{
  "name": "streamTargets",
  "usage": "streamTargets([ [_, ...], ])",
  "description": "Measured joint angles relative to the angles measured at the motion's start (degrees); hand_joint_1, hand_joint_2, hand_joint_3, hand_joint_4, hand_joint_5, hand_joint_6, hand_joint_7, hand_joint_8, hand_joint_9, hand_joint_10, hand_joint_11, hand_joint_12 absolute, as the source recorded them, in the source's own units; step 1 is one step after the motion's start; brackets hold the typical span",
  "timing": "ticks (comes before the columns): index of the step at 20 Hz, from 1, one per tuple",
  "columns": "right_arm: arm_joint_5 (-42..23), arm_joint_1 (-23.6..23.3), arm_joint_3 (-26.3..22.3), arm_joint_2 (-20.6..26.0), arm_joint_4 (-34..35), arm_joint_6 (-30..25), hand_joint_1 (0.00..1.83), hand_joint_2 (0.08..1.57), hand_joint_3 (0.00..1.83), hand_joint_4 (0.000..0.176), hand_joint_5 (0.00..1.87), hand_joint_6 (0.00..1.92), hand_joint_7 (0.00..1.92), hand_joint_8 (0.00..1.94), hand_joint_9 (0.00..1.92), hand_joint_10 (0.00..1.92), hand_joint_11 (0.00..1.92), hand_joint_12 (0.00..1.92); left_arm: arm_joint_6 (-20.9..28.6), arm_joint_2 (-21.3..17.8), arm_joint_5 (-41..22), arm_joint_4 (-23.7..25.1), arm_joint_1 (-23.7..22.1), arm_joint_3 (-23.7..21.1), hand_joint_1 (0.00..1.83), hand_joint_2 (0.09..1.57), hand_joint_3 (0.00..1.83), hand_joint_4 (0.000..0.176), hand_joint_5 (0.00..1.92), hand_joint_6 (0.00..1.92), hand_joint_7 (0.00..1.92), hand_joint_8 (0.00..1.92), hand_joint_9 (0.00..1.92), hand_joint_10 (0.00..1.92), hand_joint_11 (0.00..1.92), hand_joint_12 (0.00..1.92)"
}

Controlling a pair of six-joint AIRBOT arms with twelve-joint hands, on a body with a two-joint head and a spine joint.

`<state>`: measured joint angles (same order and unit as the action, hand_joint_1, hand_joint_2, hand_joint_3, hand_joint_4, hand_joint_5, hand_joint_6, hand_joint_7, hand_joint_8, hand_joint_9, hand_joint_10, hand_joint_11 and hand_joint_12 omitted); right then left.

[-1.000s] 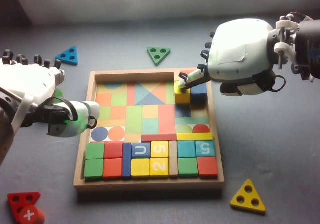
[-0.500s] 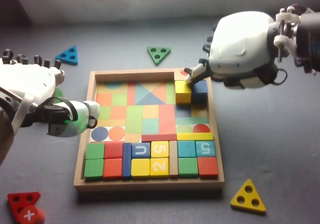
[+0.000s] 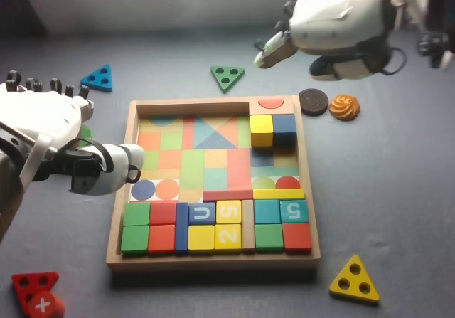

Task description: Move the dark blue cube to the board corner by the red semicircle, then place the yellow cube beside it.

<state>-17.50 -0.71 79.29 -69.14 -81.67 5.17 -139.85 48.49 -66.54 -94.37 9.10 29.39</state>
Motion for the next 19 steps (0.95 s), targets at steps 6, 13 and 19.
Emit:
streamTargets([
  [6,6.21,-1.03,-15.61,12.68,0.31,-5.35,1.22,1.31,0.0,0.0,0.61,0.0,1.16,1.94,1.56,1.92,1.7,1.92,0.02,0.0,0.07,0.11,0.76,0.0,0.0,1.27,0.0,0.0,0.22,0.0,0.2,0.0,0.17,0.0,0.0,0.37],
  [13,9.64,2.51,-25.49,22.01,0.57,-9.6,0.92,1.14,0.0,0.0,0.82,0.05,1.42,1.94,1.57,1.92,1.76,1.92,0.7,0.0,-0.44,0.0,0.9,0.0,0.0,1.25,0.0,0.0,0.22,0.01,0.19,0.0,0.17,0.01,0.0,0.36],
  [19,10.23,4.87,-26.73,22.45,0.76,-12.87,0.61,1.25,0.01,0.0,1.01,1.68,1.23,1.94,1.41,1.92,1.62,1.92,0.9,0.0,-0.59,-0.07,0.57,0.0,0.0,1.26,0.0,0.0,0.21,0.0,0.19,0.0,0.17,0.0,0.0,0.38],
])
